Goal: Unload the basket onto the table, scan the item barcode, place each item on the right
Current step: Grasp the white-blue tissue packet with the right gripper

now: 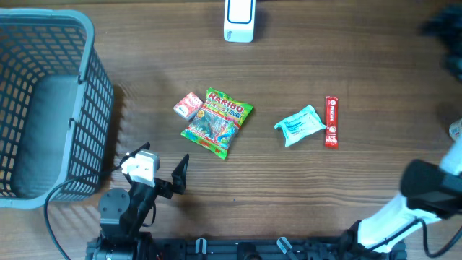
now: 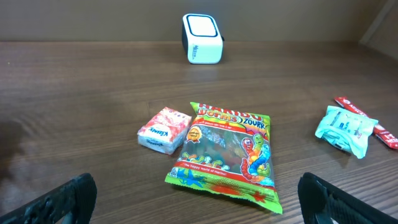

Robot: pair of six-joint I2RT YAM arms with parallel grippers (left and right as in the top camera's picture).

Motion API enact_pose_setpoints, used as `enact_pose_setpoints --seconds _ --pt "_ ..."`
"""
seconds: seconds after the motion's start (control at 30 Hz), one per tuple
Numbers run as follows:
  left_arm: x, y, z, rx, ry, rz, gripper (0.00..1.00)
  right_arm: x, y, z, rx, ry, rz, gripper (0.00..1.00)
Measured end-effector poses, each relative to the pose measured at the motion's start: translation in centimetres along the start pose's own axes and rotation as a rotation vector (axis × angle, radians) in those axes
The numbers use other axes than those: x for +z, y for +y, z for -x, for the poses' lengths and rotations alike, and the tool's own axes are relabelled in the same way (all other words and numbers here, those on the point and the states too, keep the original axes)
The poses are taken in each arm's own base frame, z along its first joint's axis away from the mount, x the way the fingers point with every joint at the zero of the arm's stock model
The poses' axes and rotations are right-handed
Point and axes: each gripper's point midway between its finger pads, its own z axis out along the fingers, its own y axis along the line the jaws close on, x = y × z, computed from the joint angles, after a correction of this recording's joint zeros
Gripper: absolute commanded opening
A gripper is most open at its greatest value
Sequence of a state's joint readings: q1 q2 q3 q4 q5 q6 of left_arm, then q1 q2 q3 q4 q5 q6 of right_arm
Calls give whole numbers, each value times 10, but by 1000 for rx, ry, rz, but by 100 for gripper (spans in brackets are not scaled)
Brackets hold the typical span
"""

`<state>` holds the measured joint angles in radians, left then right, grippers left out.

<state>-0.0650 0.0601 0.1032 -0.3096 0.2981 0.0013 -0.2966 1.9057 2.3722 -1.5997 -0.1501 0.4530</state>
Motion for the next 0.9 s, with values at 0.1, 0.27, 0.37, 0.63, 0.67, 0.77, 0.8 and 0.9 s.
enact_pose_setpoints --seconds 0.1,0.27,0.37,0.63,0.67,0.77,0.8,0.9 --pt "0 0 0 0 0 0 100 55 73 -100 -212 255 -17 99" --pt "0 0 0 0 0 0 100 119 68 -183 -1 443 -228 96" --pt "0 0 0 0 0 0 100 144 33 -215 81 521 -363 95" --pt "0 0 0 0 -1 0 100 211 14 -262 23 437 -242 91" --pt "0 0 0 0 0 0 100 218 13 -264 36 414 -216 89" --pt "0 0 0 0 0 0 100 237 0 -275 74 393 -201 85" --pt "0 0 0 0 0 0 100 241 0 -276 96 378 -185 83" --pt "0 0 0 0 0 0 100 243 -1 -273 140 328 -157 80"
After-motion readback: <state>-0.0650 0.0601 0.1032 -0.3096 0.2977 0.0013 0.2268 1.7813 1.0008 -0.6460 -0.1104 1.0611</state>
